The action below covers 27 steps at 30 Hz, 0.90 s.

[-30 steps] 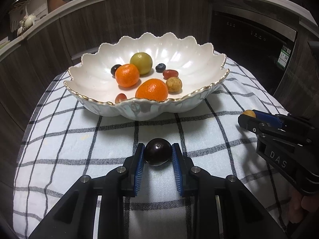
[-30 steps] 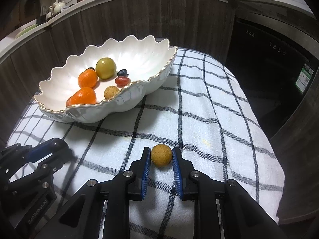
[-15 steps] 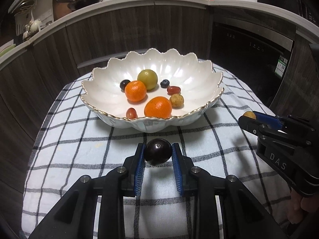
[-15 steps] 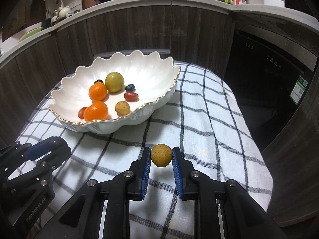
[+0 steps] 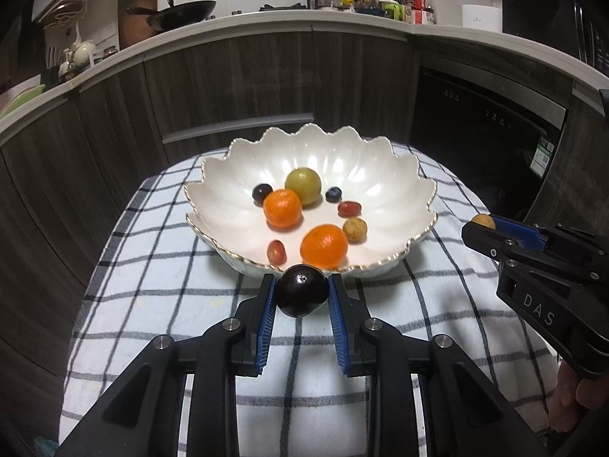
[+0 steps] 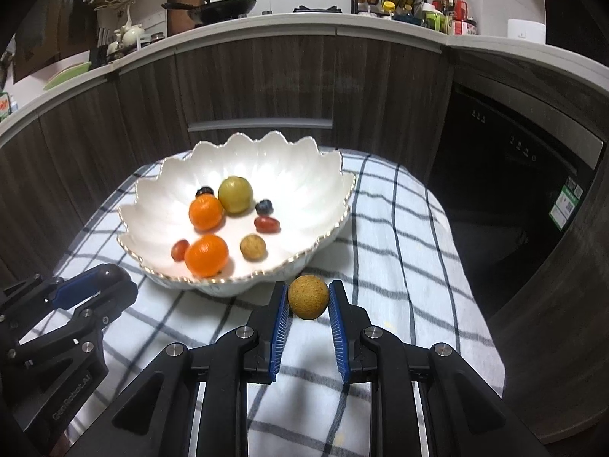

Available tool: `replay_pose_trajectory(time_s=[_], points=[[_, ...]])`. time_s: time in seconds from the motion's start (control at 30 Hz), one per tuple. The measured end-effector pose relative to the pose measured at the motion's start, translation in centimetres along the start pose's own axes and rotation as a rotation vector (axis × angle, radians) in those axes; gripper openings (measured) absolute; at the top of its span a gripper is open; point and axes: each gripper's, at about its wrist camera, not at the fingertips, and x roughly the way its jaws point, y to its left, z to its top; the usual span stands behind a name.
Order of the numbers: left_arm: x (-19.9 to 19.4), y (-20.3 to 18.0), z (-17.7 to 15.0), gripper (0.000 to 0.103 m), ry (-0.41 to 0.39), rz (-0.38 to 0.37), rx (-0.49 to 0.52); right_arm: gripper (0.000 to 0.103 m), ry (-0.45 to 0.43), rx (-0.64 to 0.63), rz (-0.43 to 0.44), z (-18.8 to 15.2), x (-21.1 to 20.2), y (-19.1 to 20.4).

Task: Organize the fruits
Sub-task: 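Carry the dark plum in the left tool while the right tool carries the yellow fruit over the bowl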

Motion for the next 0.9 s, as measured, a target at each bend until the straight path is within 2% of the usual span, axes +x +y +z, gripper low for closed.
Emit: replay_pose_trajectory(time_s=[0.9], points=[[0.9, 3.1, 4.7, 0.027, -0.059, 0.029, -0.035, 0.023, -0.074, -0.012, -0.004, 5.8, 0.8, 1.2]])
